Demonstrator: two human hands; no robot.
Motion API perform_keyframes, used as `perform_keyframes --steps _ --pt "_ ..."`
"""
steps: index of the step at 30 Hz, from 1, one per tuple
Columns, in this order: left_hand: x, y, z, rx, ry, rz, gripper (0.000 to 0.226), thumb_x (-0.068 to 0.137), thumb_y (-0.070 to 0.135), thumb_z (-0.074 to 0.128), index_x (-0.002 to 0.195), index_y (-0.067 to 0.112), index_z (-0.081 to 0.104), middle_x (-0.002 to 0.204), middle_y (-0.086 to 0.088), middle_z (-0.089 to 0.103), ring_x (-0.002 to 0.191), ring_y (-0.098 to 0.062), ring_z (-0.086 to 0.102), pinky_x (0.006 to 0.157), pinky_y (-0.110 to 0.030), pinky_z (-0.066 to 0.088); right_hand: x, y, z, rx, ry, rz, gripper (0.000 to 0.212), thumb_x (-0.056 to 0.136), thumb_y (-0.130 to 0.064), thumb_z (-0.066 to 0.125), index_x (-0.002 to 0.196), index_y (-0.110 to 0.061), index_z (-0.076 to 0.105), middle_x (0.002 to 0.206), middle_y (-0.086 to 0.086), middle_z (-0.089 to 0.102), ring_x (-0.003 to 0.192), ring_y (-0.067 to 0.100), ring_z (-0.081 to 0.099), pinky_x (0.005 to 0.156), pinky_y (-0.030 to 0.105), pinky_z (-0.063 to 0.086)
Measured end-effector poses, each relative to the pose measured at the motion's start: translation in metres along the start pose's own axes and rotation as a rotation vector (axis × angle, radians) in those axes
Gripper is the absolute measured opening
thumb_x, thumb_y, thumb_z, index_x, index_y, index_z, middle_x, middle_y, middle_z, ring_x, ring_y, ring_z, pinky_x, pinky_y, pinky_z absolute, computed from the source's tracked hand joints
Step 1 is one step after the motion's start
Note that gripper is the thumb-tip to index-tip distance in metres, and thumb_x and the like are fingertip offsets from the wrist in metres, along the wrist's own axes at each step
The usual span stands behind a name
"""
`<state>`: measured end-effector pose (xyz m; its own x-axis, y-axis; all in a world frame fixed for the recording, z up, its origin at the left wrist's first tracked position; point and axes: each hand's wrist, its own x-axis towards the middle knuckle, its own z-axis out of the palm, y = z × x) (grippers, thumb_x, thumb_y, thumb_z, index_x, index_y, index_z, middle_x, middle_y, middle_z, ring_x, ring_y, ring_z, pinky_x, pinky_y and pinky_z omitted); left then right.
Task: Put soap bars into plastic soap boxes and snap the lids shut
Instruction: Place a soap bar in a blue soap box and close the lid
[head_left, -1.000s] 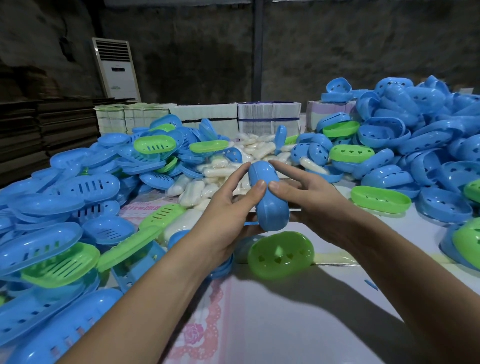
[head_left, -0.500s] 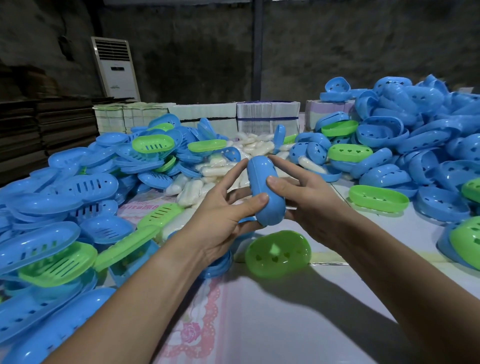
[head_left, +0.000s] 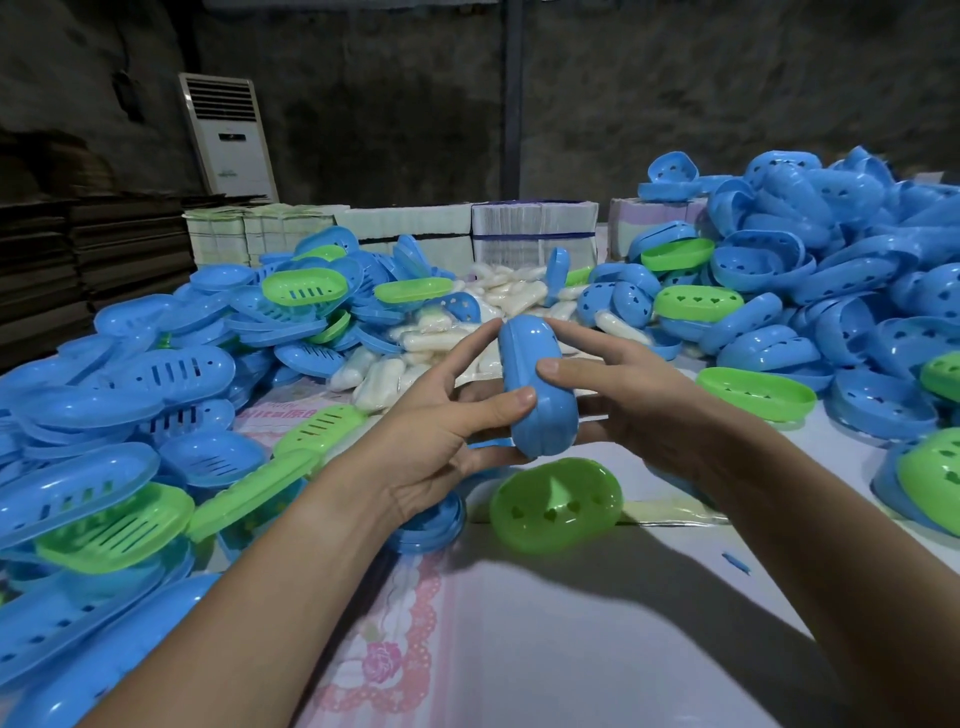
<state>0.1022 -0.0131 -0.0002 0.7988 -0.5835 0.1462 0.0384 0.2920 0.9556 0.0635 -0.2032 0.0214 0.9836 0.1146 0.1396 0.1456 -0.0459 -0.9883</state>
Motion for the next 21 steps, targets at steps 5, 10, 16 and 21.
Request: perform_keyframes --steps 5,10,16,21 --pt "0.0016 0.0023 -0.0021 -0.05 0.015 -0.029 0.081 0.071 0.011 0.08 0.143 0.038 0.054 0.117 -0.018 0.074 0.099 -0.033 0.074 0.078 -0.049 0.063 0.0022 0.0029 0.0014 0.056 0.039 -0.011 0.05 0.088 -0.027 0.071 0.135 -0.035 0.058 0.111 0.005 0.075 0.096 0.034 0.072 0.067 0.037 0.06" --pt "0.0022 0.0023 -0.0035 -0.086 0.011 -0.043 0.081 0.068 0.009 0.086 0.138 0.04 0.059 0.122 -0.019 0.072 0.102 -0.037 0.072 0.084 -0.053 0.062 0.0027 0.0036 0.0028 0.054 0.044 -0.02 0.048 0.088 -0.028 0.07 0.134 -0.036 0.058 0.11 0.003 0.075 0.102 0.036 0.07 0.069 0.038 0.061" --pt "0.0028 0.0041 -0.0066 -0.125 -0.027 -0.066 0.076 0.069 0.011 0.084 0.134 0.043 0.061 0.118 -0.015 0.074 0.093 -0.035 0.073 0.079 -0.045 0.064 0.0022 0.0007 -0.0022 0.032 0.05 -0.044 0.03 0.089 -0.032 0.067 0.118 -0.042 0.069 0.109 -0.003 0.075 0.09 0.026 0.072 0.07 0.038 0.061" --pt "0.0038 0.0047 -0.0073 -0.15 -0.049 -0.078 0.077 0.069 0.012 0.084 0.136 0.041 0.061 0.123 -0.016 0.073 0.096 -0.038 0.072 0.081 -0.046 0.064 0.0011 -0.0001 -0.0031 0.01 0.038 -0.048 0.046 0.081 -0.042 0.07 0.127 -0.039 0.064 0.114 -0.005 0.074 0.1 0.026 0.071 0.077 0.041 0.061"
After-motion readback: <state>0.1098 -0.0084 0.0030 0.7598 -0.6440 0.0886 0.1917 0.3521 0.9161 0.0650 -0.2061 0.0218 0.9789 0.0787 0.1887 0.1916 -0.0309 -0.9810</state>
